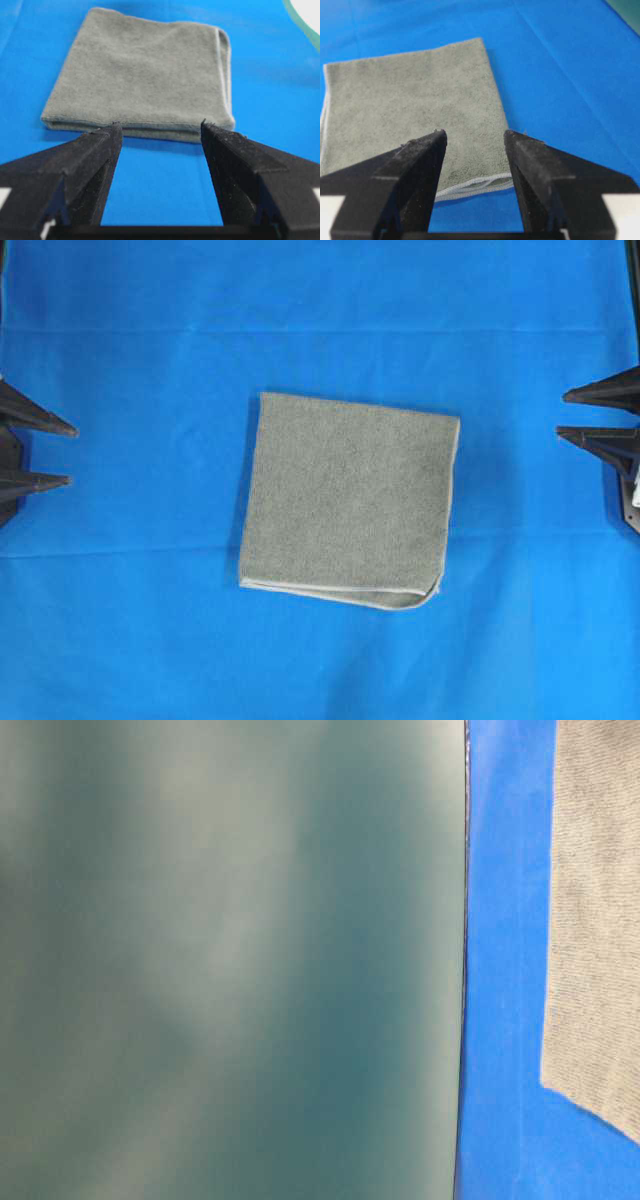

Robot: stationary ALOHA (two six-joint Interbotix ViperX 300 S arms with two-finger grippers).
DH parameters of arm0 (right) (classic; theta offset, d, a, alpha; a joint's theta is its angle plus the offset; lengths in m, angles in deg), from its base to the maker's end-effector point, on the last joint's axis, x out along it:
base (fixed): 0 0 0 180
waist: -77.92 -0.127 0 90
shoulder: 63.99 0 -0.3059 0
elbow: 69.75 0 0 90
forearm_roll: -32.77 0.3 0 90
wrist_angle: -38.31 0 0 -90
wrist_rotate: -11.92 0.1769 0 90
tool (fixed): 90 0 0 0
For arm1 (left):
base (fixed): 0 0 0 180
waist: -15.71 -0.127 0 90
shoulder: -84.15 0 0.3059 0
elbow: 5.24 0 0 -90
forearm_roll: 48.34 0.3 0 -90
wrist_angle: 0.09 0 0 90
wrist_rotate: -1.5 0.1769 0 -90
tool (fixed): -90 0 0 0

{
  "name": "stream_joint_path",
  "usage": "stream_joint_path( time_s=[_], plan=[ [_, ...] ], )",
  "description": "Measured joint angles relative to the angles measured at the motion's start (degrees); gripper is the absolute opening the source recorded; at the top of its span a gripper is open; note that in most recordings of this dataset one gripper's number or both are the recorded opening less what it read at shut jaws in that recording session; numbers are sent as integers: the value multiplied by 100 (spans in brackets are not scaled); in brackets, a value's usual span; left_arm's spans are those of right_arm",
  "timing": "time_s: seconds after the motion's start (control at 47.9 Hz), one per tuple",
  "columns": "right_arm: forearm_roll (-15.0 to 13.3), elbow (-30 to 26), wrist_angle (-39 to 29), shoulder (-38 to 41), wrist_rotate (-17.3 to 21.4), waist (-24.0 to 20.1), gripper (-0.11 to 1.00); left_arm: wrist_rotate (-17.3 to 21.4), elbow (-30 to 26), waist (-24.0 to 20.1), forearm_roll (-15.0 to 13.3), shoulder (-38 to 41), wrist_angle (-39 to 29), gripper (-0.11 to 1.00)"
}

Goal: Fold a large towel.

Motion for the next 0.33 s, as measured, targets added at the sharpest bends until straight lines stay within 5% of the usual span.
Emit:
stream_joint_path(
  time_s=[0.334],
  plan=[
    [-18,0,-229,0,-9,0,56,0,0,-132,9,-70,-149,62]
  ],
)
